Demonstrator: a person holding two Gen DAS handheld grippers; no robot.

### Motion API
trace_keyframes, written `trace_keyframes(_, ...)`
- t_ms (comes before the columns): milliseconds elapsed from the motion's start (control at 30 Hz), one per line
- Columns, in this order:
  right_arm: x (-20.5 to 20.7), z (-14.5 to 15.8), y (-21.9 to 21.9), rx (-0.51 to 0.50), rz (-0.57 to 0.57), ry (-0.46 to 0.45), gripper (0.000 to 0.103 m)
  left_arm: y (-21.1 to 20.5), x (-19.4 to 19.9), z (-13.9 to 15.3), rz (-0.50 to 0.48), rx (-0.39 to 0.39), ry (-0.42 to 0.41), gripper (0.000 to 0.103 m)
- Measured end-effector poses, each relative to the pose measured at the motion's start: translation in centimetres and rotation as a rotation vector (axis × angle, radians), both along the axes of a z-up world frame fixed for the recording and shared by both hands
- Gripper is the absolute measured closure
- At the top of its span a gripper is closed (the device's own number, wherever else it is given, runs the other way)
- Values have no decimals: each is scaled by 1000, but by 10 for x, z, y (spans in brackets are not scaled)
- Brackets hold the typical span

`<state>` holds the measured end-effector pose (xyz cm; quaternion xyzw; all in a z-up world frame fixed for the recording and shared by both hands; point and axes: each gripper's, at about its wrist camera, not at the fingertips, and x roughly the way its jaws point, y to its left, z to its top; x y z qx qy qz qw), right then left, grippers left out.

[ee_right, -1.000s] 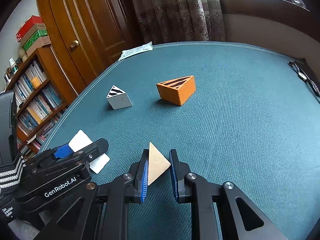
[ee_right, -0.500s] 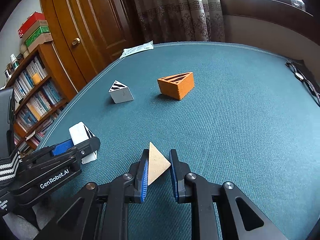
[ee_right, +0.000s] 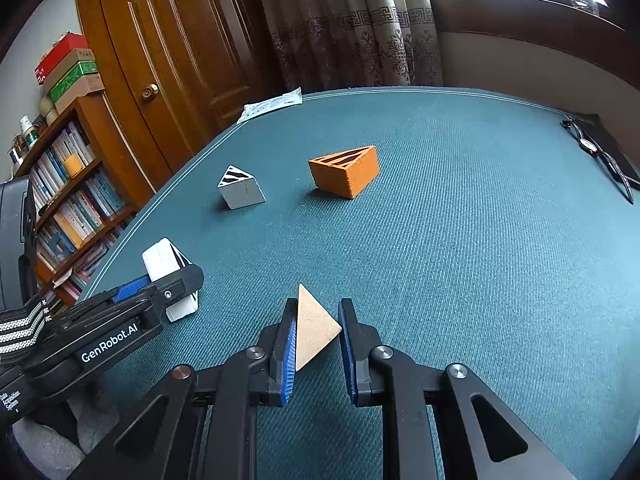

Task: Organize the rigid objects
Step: 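Lift the beige wedge with the right tool while the left tool holds the white wedge, then carry both wedges over the basin with both tools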

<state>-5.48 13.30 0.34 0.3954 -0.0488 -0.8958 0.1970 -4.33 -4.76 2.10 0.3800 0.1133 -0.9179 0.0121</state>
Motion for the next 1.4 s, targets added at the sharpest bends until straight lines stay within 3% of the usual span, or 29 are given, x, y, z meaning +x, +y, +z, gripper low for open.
trace_keyframes(733,55,15,60,-57,-117,27,83,54,24,19,-140,10,15,61)
trace_keyframes(1400,98,34,182,-32,-426,96,83,139,36,45,-335,-21,49,61)
